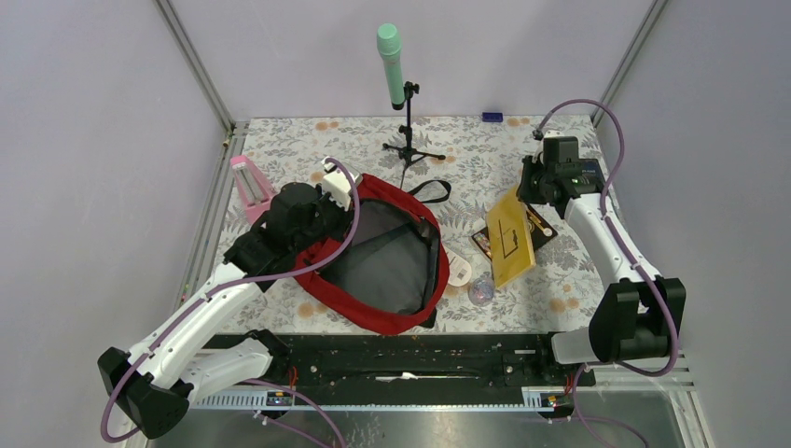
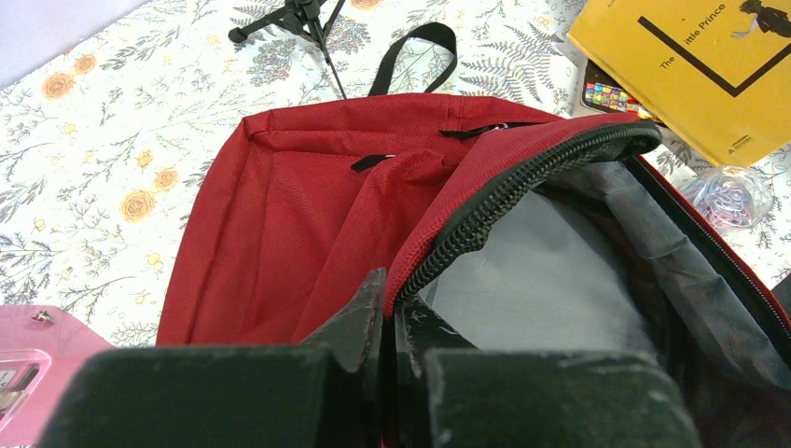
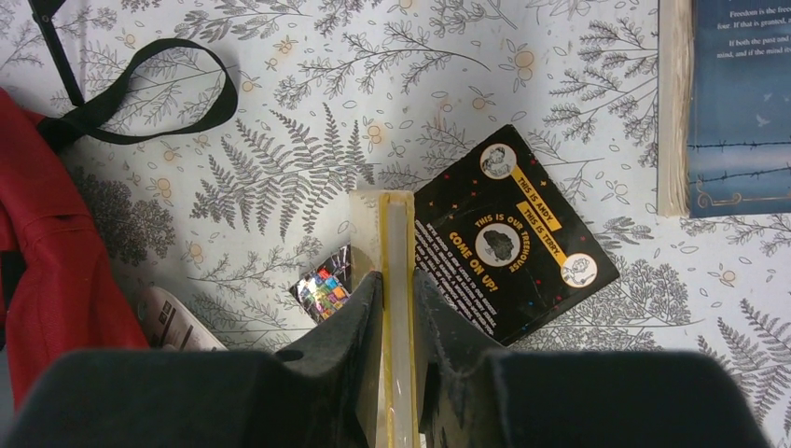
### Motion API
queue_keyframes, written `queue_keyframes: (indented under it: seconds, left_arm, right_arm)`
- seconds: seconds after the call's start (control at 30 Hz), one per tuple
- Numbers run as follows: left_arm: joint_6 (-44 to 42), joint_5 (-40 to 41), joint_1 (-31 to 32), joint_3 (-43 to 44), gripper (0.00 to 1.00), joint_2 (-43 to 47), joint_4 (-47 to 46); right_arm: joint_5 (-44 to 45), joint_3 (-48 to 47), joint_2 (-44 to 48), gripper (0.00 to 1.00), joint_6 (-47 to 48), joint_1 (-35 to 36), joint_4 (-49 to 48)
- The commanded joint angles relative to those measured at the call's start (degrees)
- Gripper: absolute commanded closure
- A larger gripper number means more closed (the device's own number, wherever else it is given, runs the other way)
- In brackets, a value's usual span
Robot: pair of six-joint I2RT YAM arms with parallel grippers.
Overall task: Pack the student bag
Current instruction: Pick up the book from the center of the board.
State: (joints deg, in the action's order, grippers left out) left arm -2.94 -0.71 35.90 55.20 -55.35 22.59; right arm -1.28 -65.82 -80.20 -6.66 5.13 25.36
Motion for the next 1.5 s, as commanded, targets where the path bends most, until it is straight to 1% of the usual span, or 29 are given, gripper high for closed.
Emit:
queue_keyframes:
  seconds: [0.0, 0.27, 0.47, 0.6, 0.77, 0.8, 0.87, 0.93, 1.0, 1.03, 1.1, 1.17, 1.33, 1.4, 1.47]
  left_arm:
    - [0.48, -0.51, -0.22, 0.26, 1.00, 1.06, -4.04]
    - [0.48, -0.42, -0.23, 0.26, 1.00, 1.20, -4.04]
    - [0.50, -0.37, -0.22, 0.26, 1.00, 1.30, -4.04]
    - [0.60, -0.48, -0.22, 0.26, 1.00, 1.29, -4.05]
    - [0.57, -0.52, -0.24, 0.26, 1.00, 1.30, -4.04]
    - [0.58, -0.52, -0.22, 0.26, 1.00, 1.28, -4.04]
    - [0.59, -0.44, -0.22, 0.26, 1.00, 1.30, -4.07]
    - [0.61, -0.41, -0.23, 0.26, 1.00, 1.26, -4.04]
    - [0.58, -0.33, -0.22, 0.17, 1.00, 1.40, -4.04]
    - [0.60, -0.19, -0.28, 0.13, 1.00, 1.47, -4.04]
    - [0.58, -0.11, -0.22, 0.04, 1.00, 1.63, -4.09]
    - [0.61, -0.17, -0.22, 0.00, 1.00, 1.65, -4.15]
    - [0.73, -0.80, -0.22, 0.08, 1.00, 1.56, -4.18]
    - [0.74, -0.78, -0.22, 0.03, 1.00, 1.62, -4.22]
    - [0.82, -0.82, -0.22, 0.00, 1.00, 1.65, -4.21]
  right_arm:
    - [-3.19, -0.33, -1.22, 0.86, 0.49, 0.85, 0.13]
    - [-11.41, 2.08, -1.99, 0.76, 0.89, 0.86, -1.45]
    - [-18.97, 2.43, -3.68, 0.72, 1.87, 0.85, -1.11]
    - [-21.44, 2.53, -4.19, 0.70, 2.80, 0.85, -1.05]
    - [-20.75, 2.72, -5.82, 0.69, 2.92, 0.85, -1.06]
    - [-18.76, 2.84, -5.92, 0.65, 2.63, 0.85, -1.10]
    - [-11.93, 3.23, -6.07, 0.54, 1.11, 0.85, -0.98]
    - [-3.65, 4.21, -5.26, 0.40, -0.97, 0.85, -0.61]
    - [1.69, 6.75, -3.10, 0.30, -4.91, 0.57, -0.40]
    - [3.57, 9.84, -1.07, 0.27, -7.47, 0.32, -1.58]
    - [4.64, 14.78, 2.44, 0.24, -10.92, -0.80, -3.80]
    - [5.15, 18.77, 5.98, 0.20, -15.17, -2.93, -4.62]
    - [-2.23, 28.43, 14.42, 0.16, -25.47, -12.48, -7.36]
    - [-1.74, 31.15, 16.93, 0.13, -27.40, -13.84, -7.62]
    - [-1.16, 33.07, 18.82, 0.08, -28.79, -13.96, -7.83]
